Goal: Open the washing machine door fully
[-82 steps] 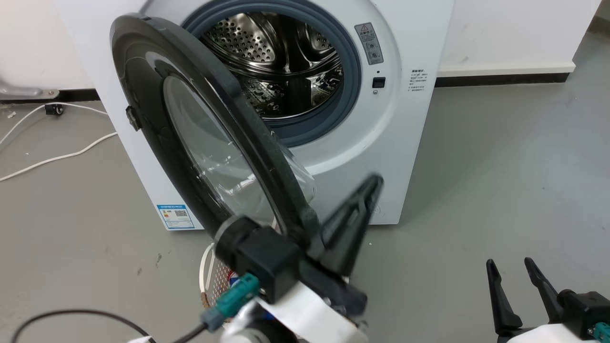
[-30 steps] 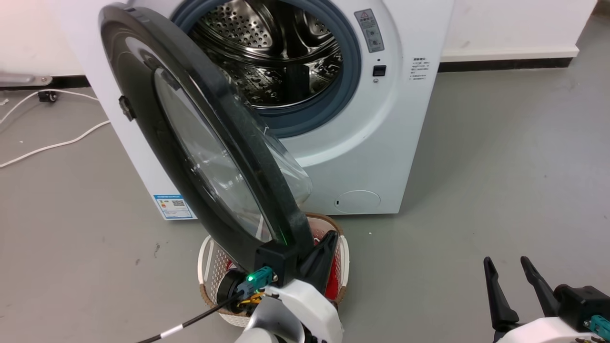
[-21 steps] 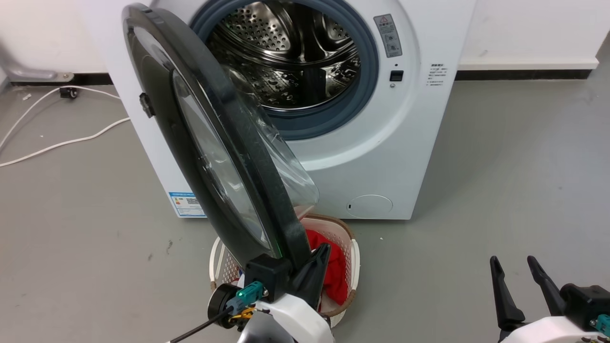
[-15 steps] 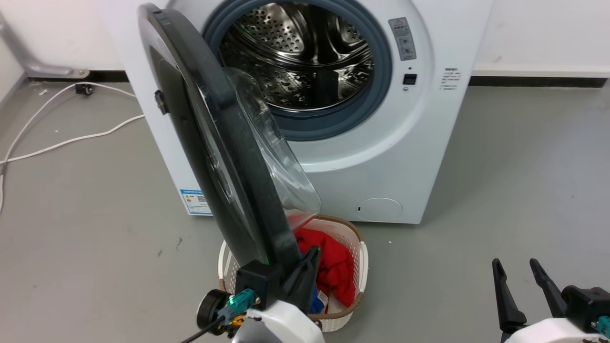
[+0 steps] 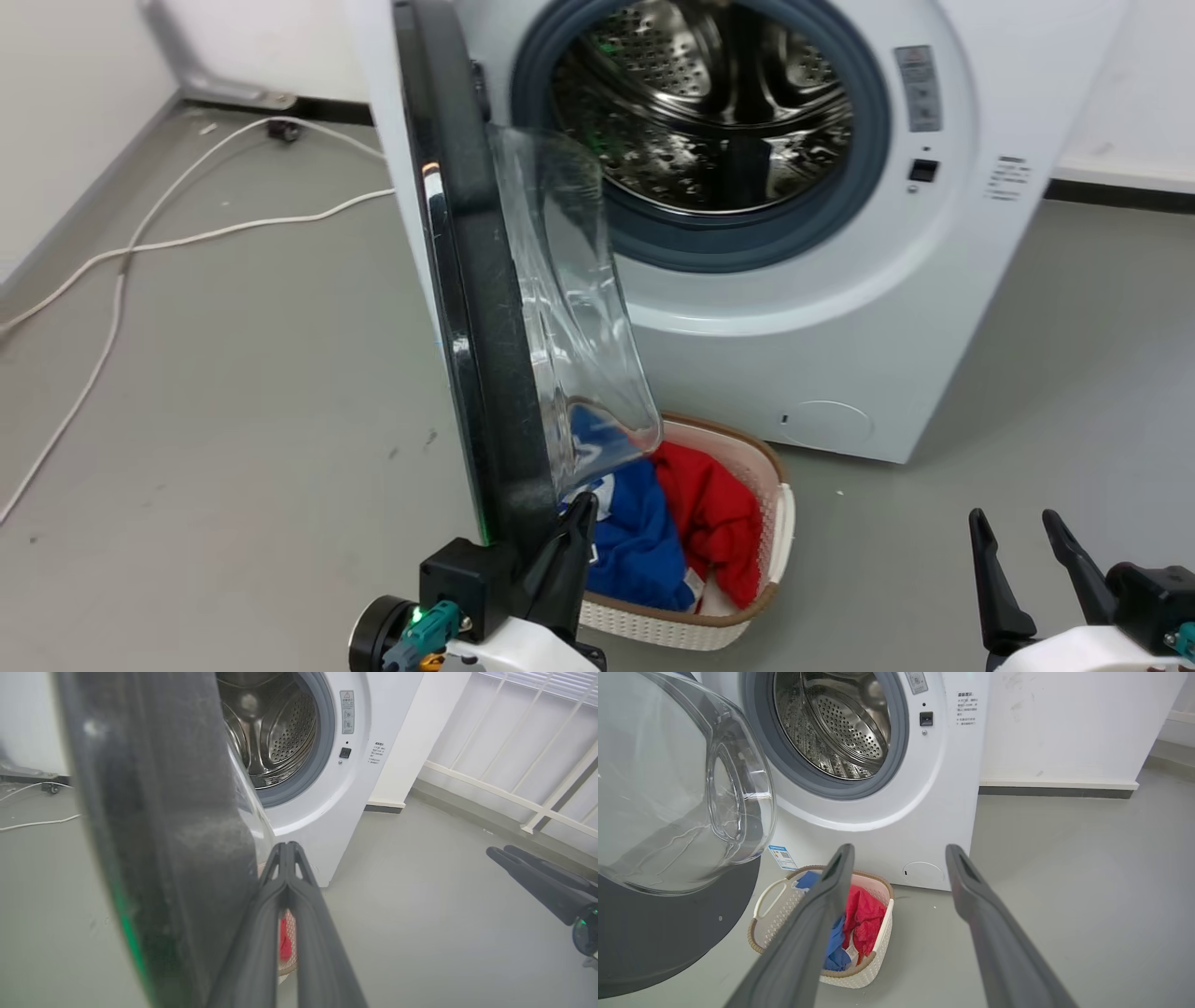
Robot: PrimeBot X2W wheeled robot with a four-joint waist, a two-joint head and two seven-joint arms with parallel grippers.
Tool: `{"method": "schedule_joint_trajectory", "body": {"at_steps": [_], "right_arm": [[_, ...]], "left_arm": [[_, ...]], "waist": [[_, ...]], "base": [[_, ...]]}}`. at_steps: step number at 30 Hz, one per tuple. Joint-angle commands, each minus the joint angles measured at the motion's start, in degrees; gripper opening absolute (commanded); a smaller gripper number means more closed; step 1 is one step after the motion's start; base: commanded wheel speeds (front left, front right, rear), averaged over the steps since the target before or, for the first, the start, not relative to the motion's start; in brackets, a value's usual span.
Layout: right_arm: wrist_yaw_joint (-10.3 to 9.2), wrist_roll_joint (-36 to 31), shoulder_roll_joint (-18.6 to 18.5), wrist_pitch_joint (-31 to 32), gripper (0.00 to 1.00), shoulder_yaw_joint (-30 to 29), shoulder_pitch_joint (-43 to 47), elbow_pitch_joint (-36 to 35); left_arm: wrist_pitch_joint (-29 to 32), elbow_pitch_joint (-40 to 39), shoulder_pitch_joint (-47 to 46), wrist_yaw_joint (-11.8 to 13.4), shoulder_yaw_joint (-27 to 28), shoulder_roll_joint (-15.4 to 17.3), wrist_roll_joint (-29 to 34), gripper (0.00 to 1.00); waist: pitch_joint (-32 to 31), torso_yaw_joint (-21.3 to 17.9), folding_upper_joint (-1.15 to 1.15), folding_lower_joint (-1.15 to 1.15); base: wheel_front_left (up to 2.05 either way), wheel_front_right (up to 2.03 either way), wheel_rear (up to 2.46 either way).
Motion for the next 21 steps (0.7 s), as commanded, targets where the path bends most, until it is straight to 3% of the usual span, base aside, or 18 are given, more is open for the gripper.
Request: {"method": "schedule_joint_trajectory", "body": {"at_steps": [1, 12, 21], "right_arm": [[0.01, 0.3, 0.1, 0.0, 1.0, 0.2, 0.3, -0.2], [0.01, 0.7, 0.1, 0.1, 1.0, -0.2, -0.3, -0.5], [0.01, 0.1, 0.1, 0.8, 1.0, -0.1, -1.5, -1.6]], "left_arm": [[-0.2, -0.1, 0.6, 0.9, 1.3, 0.9, 0.1, 0.0], [-0.5, -1.8, 1.7, 2.5, 3.9, 2.5, -0.7, 0.0], [-2.2, 0.0, 1.3, 3.2, 11.2, 6.2, -3.8, 0.0]], "waist": [[0.2, 2.0, 0.0, 0.0], [1.3, 9.5, 0.0, 0.0], [3.5, 10.4, 0.0, 0.0]], "base": [[0.0, 0.0, 0.0], [0.0, 0.0, 0.0], [0.0, 0.0, 0.0]]}}
